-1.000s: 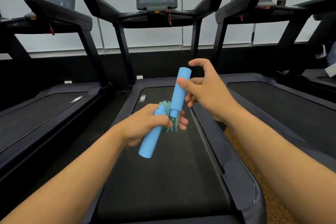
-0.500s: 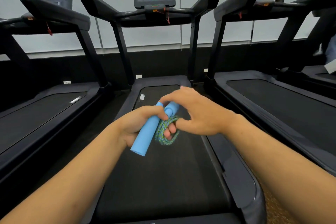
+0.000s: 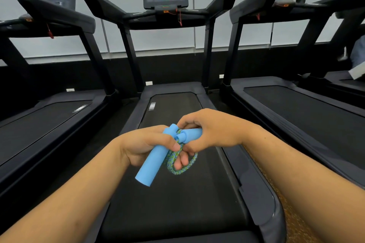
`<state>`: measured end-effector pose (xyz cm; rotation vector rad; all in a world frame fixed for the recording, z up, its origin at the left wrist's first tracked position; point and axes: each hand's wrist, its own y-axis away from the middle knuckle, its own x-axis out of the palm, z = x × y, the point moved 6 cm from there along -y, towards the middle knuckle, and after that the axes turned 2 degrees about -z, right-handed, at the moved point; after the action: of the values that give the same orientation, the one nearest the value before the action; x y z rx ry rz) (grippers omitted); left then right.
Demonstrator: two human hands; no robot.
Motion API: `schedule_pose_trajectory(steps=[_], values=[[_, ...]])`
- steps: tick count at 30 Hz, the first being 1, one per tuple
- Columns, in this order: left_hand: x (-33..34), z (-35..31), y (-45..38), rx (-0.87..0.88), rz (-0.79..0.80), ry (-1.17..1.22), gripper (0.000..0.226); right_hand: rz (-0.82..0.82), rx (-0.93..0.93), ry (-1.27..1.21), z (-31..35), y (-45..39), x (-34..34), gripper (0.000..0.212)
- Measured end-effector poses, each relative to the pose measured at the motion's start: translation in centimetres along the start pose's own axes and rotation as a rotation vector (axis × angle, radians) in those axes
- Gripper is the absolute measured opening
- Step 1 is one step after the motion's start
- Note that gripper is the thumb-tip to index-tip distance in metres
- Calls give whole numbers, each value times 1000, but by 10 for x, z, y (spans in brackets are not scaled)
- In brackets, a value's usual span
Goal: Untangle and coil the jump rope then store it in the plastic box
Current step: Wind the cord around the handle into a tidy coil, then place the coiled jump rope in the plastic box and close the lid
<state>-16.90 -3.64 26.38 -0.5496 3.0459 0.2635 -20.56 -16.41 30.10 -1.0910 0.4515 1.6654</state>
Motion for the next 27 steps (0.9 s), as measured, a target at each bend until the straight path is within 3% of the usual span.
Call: schedule_pose_trajectory(steps=[10,14,18,27], values=[[-5,-10,4,41,-167,-101,22,-222,-112,-22,-7,-2,1,36],[-6,-9,10,21,-175,-80,25,-105,-64,-144,-6,0,2,50],[-3,-3,12,-31,-104,-137,21,-43,-72,-42,1,-1,8,48],[-13,-16,11,53,-352,-144,19,-324,-115,6,-9,-10,3,28]])
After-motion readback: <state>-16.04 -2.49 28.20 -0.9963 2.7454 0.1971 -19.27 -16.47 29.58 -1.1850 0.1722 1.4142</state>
